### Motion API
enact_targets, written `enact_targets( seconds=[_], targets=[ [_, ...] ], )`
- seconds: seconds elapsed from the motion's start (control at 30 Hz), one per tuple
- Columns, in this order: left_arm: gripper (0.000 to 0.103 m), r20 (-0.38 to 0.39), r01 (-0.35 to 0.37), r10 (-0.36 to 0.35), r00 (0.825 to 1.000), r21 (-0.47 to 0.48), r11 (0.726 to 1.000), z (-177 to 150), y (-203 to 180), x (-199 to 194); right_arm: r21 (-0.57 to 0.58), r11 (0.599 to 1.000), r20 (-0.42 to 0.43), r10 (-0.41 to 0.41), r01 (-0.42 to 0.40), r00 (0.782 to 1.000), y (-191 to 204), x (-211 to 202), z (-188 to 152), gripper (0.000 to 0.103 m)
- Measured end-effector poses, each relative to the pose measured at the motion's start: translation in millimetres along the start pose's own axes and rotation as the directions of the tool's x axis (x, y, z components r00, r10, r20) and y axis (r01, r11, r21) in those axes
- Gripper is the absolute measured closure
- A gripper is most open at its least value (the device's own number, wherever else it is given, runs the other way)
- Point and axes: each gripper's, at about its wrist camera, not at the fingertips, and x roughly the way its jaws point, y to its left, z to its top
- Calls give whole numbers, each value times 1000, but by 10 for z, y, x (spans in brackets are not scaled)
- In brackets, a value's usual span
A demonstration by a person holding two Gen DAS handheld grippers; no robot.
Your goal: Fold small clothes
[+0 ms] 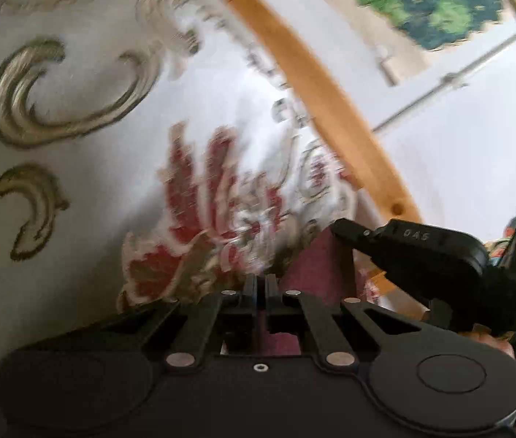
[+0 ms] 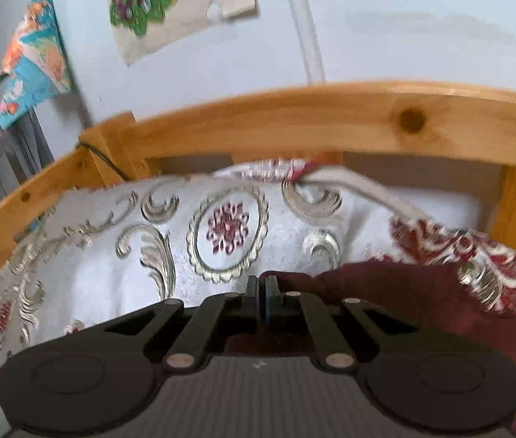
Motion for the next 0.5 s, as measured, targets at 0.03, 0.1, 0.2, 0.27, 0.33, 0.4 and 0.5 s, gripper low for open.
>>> enact_targets(
  seconds=[0.03, 0.1, 0.2, 0.27, 0.33, 0.4, 0.5],
  targets=[
    [100, -18, -15, 14, 1000, -25, 1000, 11, 53, 28, 3, 1000, -17, -10, 10, 1000, 9, 14, -12, 93],
    [97, -43, -23, 21, 999, -41, 999, 42, 86, 53, 2, 1000, -15, -14, 14, 1000, 5, -94, -54, 75],
    [85, -47, -24, 23, 999, -35, 999, 62, 36, 50, -29, 998, -2, -58, 58, 998, -15, -452, -185, 45],
    [75, -46, -27, 27, 999, -2, 1000, 52, 1, 10, -69, 991, -4, -113, 112, 994, -88, -784, -376, 31],
    [65, -59, -47, 49, 997, 36, 998, 30, -86, -11, -134, 970, 2, -207, 205, 978, -119, -1117, -646, 21],
    [47, -59, -71, 76, 995, 84, 994, 0, -194, -43, -191, 935, 13, -302, 299, 953, -143, -1458, -1010, 15],
    [26, -47, -127, 138, 989, 194, 973, -136, -410, -91, -219, 894, -17, -403, 390, 915, -162, -1822, -1577, 14]
  ],
)
